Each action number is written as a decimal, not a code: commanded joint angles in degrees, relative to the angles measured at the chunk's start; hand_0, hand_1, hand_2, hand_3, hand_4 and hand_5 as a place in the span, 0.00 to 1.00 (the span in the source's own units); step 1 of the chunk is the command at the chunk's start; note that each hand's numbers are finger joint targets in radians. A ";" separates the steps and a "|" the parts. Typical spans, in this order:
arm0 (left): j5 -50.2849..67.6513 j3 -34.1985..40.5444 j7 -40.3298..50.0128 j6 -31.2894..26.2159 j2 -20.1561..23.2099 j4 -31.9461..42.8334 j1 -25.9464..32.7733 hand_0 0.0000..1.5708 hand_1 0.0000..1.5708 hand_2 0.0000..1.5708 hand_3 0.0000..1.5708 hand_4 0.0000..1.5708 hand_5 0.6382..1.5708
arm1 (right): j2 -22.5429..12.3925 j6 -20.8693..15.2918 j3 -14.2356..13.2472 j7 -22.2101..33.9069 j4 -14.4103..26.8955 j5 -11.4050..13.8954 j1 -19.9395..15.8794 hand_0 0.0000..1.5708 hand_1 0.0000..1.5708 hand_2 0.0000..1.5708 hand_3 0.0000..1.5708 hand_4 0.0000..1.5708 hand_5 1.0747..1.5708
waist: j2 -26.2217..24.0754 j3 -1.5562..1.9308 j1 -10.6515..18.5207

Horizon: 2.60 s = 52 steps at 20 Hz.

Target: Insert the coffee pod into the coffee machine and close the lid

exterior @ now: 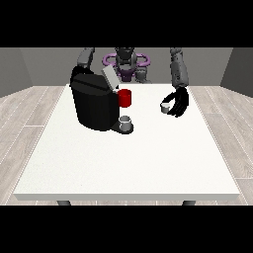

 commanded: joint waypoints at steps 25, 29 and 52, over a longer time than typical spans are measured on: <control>-5.77 -4.05 -0.98 -10.91 -0.98 -4.43 -13.29 0.79 0.79 0.84 0.82 0.36 1.00 | -1.08 2.47 -4.52 -3.87 11.52 -3.79 -1.76 0.00 0.00 0.00 0.00 0.26 1.00 | -5.70 -0.01 2.24; -5.87 -2.35 0.64 -10.09 -0.23 -4.12 -17.10 0.80 0.80 0.85 0.82 0.36 1.00 | -0.10 1.69 -3.82 -2.91 10.16 -3.96 -5.08 0.00 0.00 0.00 0.00 0.32 1.00 | -3.83 -0.02 0.38; -5.94 2.73 11.60 -14.76 3.99 -1.57 -33.82 0.80 0.80 0.84 0.79 0.32 1.00 | 0.87 -1.24 1.26 3.16 2.69 0.74 -8.15 0.00 0.00 0.00 0.00 0.33 1.00 | -0.75 -0.03 -8.18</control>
